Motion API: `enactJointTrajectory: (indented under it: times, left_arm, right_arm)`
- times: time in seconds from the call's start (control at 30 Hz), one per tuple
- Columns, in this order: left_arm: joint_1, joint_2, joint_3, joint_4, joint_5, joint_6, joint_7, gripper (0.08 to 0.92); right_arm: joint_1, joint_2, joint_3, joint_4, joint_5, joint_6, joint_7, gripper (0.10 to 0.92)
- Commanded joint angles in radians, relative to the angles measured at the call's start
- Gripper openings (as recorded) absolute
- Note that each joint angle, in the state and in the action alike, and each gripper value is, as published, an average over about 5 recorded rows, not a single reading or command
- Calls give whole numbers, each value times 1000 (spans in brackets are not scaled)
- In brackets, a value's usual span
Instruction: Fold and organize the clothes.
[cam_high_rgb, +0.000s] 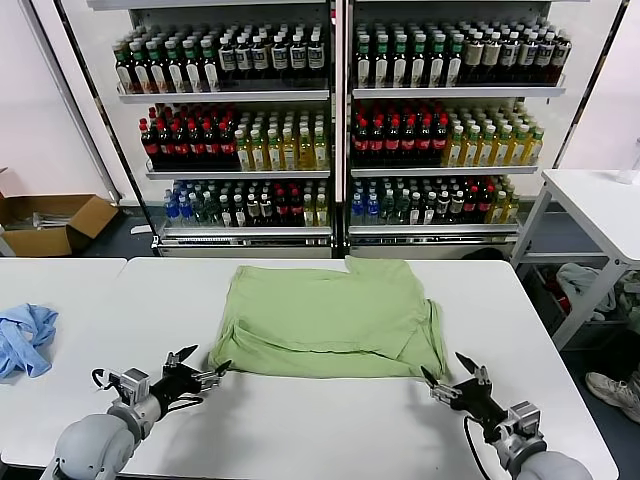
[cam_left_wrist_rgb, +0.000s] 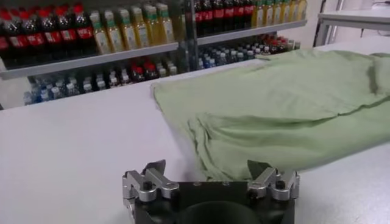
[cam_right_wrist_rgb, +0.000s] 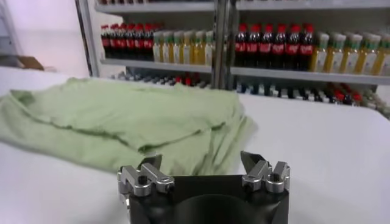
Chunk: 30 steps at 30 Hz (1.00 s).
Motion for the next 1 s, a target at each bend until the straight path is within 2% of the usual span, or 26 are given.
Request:
enactJointTrajectory:
  times: [0.03,0.53,0.63,0.83,1.0]
  left_arm:
    - [1,0,10,3,-5,-4,3,798]
    - [-13,-10,30,32,-64,-18,18,376]
    - [-4,-6,29,21,-66,-25,18,290]
    - [31,9,19,-26,-64,-21,17,127]
    - [73,14,-7,-73,-50,-6,11,88]
  right_arm:
    - [-44,1,2,17,-29,-18,14,577]
    - [4,8,-30,1,-26,-17,13,147]
    - [-6,9,-21,19,-24,-18,13,107]
    - [-30,3,-5,51,-18,-21,14,106]
    - [-56,0,6,91,-15,-25,15,106]
